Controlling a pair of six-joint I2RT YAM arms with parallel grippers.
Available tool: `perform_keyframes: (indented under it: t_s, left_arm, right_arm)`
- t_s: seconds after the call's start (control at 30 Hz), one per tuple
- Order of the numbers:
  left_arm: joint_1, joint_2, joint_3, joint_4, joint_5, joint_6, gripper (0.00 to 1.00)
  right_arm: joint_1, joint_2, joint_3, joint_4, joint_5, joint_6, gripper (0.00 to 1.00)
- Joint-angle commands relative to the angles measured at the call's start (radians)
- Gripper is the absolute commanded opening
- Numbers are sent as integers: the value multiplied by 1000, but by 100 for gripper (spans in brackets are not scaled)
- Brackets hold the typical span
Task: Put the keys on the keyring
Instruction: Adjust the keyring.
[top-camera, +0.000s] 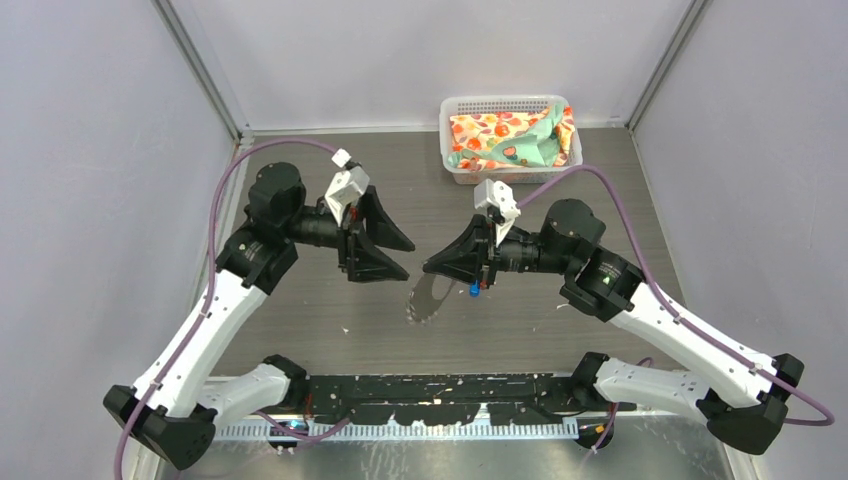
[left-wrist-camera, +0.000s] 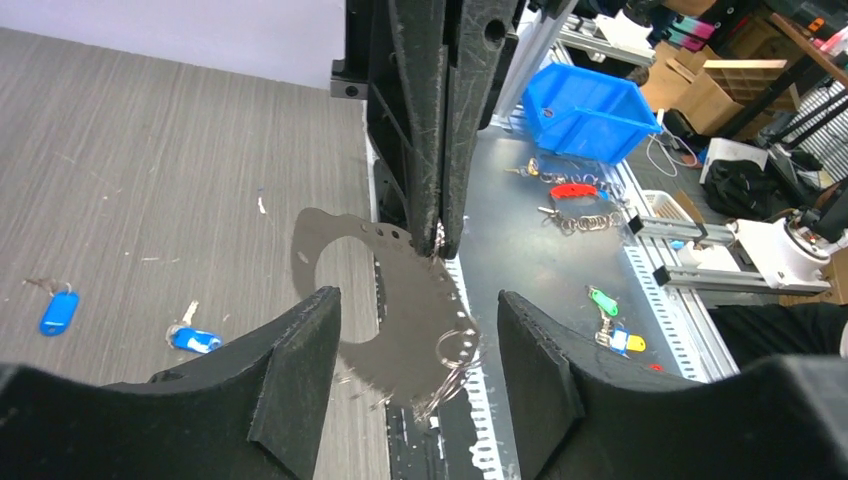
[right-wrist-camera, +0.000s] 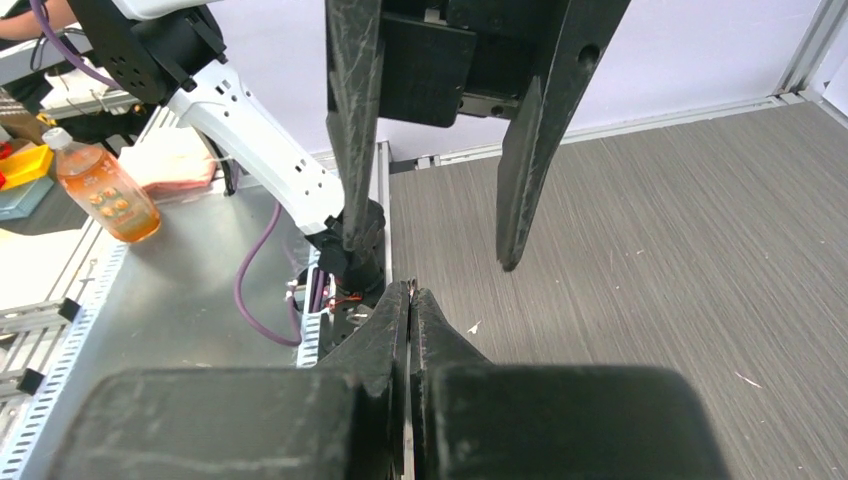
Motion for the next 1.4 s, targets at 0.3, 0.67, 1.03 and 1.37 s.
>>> perform_keyframes:
  t_s: [0.3,0.67,1.03,1.37]
  left_arm:
    - [-8,-41,-63,111,-43,48,40]
    - [-69,-54,-82,145,-83,48,38]
    - [-74,-67,-100,153,-147,37,7]
    - [-74,-72,-99,205,-163,-35,4]
  right_arm:
    - [2,13,7,118,-32,34,1]
    - [3,43,4,154,-33,52,1]
    - [3,38,-15,187,-26,71,1]
    - [3,37,-17,151,-50,81,1]
